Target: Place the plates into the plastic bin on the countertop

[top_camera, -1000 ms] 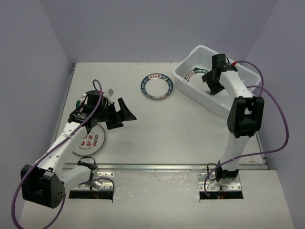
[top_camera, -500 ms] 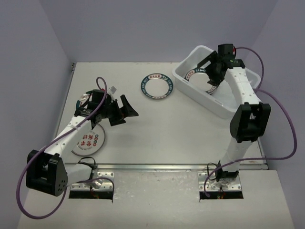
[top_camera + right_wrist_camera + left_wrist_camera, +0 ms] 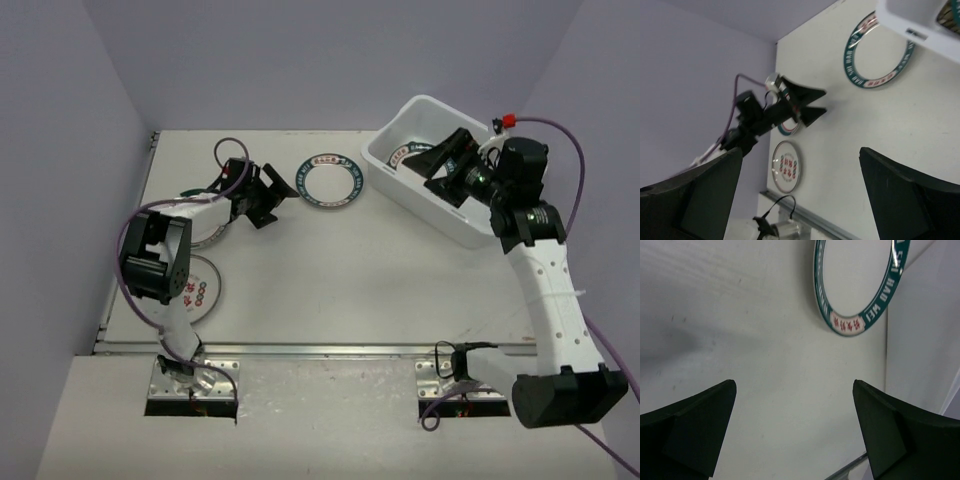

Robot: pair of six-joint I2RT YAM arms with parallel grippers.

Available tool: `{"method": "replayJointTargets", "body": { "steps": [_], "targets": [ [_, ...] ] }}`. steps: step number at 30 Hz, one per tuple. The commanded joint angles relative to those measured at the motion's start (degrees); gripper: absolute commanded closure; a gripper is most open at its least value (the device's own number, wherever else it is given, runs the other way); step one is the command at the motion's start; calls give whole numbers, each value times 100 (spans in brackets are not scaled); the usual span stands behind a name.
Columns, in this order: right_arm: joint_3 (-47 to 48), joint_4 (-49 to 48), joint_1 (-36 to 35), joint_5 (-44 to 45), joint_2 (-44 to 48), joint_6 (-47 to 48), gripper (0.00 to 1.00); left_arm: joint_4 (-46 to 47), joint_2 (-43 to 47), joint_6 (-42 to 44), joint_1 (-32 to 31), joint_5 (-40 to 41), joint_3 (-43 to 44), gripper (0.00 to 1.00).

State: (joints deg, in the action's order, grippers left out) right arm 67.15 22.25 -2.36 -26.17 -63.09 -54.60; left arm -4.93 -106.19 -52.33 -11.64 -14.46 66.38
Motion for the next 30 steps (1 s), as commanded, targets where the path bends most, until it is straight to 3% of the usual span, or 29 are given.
{"method": "replayJointTargets", "body": {
  "steps": [1, 6, 12, 15, 20, 23, 25, 30],
  "targets": [
    [-1446, -1199, -28, -1199, 807, -432, 1, 297, -863, -250, 34, 198, 843, 0],
    [-1960, -1557, -28, -1742, 1036, -758, 1, 54, -1966, -352, 39, 44, 1820, 1],
    [-1759, -1733, -28, -2006, 1054, -929, 1, -174, -2835, -243, 56, -170, 2519, 17],
    [-1626, -1704, -28, -2083, 1000, -811, 1, -300, -3158, -201, 90, -313, 2827, 34],
    [-1377, -1433, -28, -2060, 855, -496, 1, 9, -3276, -319, 135, -553, 2830, 76],
    [-1116, -1171, -39, -2037, 738, -147, 1, 249, -3249, -337, 147, -622, 2834, 94],
    [-1005, -1114, -45, -2055, 633, 51, 1, 394, -3185, -303, 155, -630, 2785, 100],
    [-697, -882, -45, -2190, 329, 642, 1, 1492, -2155, -246, 225, -915, 1901, 100]
  ]
}}
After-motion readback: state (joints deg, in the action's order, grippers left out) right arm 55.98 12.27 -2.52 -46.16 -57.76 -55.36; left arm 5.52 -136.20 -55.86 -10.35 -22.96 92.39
